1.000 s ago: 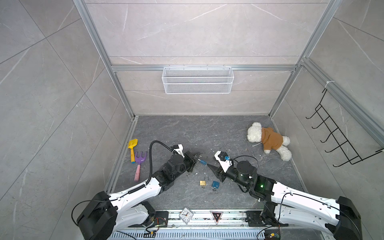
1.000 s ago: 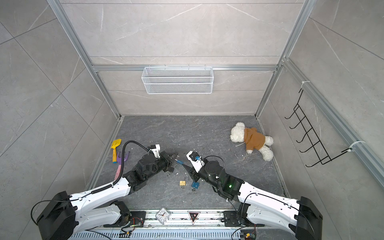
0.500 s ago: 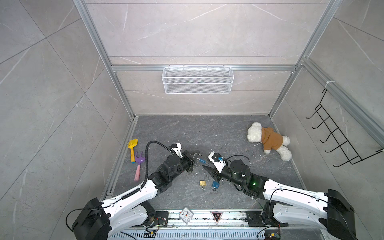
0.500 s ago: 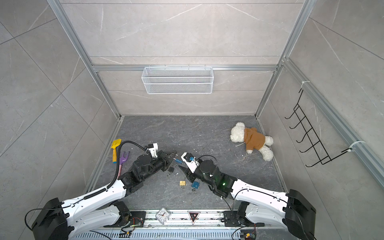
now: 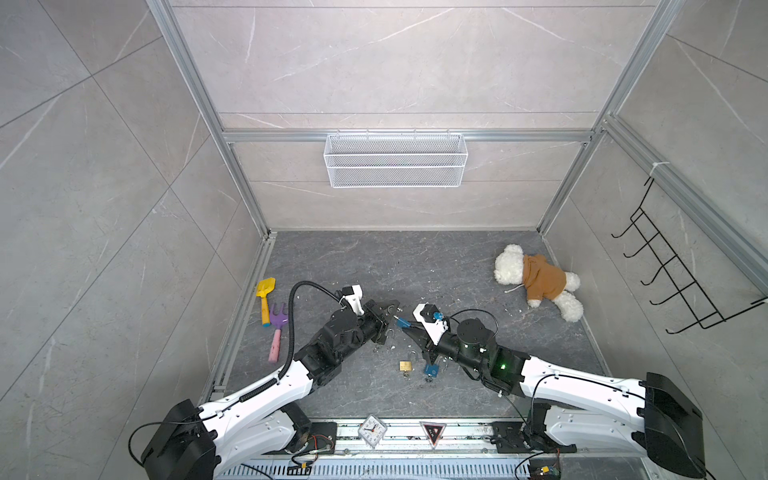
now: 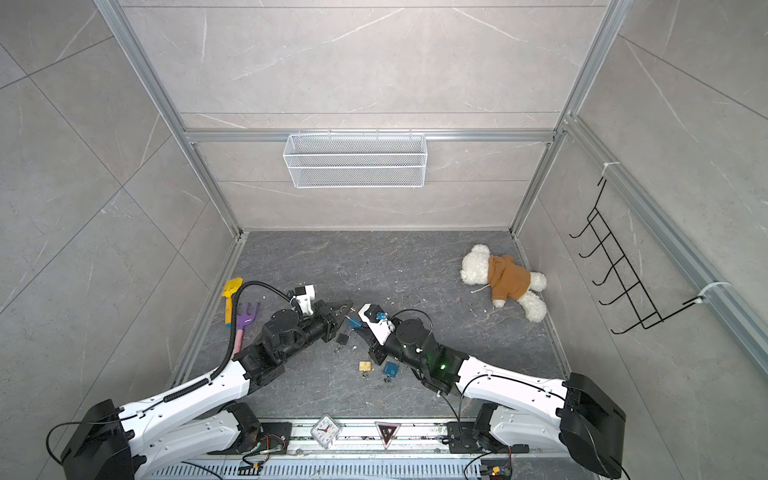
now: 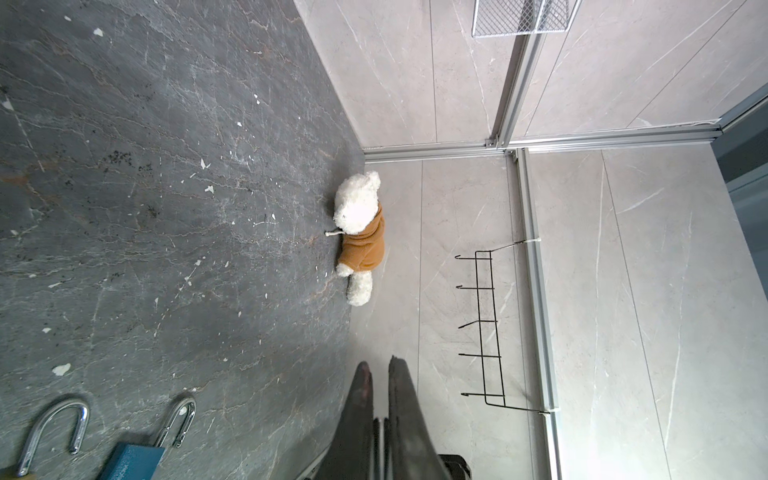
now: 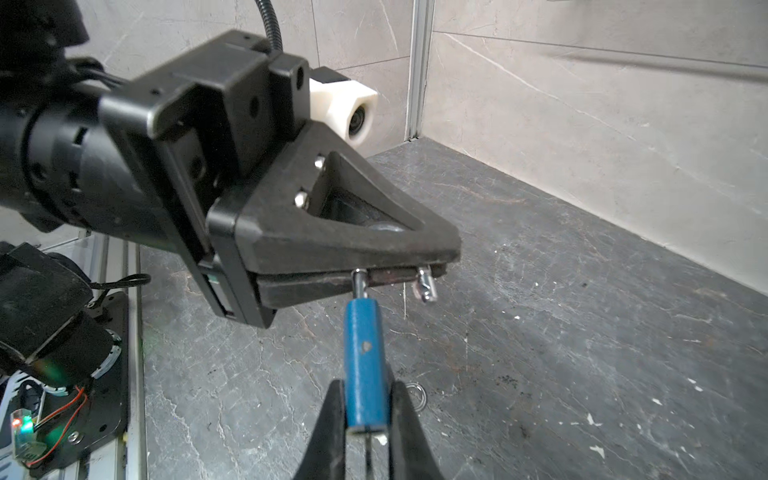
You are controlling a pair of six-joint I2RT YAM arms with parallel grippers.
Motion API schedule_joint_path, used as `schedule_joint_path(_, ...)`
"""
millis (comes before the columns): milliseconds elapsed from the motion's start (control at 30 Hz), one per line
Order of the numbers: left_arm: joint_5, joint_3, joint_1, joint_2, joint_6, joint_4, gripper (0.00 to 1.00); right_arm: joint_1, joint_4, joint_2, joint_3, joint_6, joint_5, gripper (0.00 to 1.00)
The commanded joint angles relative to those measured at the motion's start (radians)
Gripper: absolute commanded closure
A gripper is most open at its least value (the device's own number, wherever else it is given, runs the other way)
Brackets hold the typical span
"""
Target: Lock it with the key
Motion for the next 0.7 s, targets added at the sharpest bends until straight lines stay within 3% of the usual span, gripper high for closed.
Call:
schedule_joint_path(0, 0.054, 0.032, -0.004, -0.025, 0.071, 0.030, 1.00, -0.029, 0.071, -0.016, 0.002, 0.064, 0.021, 1.00)
schedule_joint_path(33, 0.067, 0.062, -0.003, -0.028, 0.118, -0.028, 1.00, -0.042, 0.061, -0.024, 0.002, 0.090, 0.017, 1.00)
schedule_joint_path(100, 0.079, 0.162, -0.004, -0.032, 0.276, -0.237, 0.41, -0.080, 0.017, -0.043, 0.016, 0.156, -0.011, 1.00)
schedule_joint_path(167, 0.012, 0.262, -0.003, -0.029, 0.438, -0.497, 0.01, -0.140, -0.083, -0.060, 0.057, 0.236, -0.084, 1.00)
schedule_joint_path(300, -0.189, 0.299, 0.002, -0.066, 0.687, -0.654, 0.00, -0.239, -0.340, -0.060, 0.174, 0.347, -0.285, 1.00)
schedule_joint_path(467, -0.314, 0.262, 0.003, -0.106, 0.952, -0.610, 0.00, -0.328, -0.662, -0.020, 0.322, 0.377, -0.490, 1.00)
schedule_joint_path(667, -0.387, 0.287, 0.004, -0.049, 1.062, -0.639, 0.02, -0.358, -0.782, -0.083, 0.344, 0.384, -0.539, 1.00)
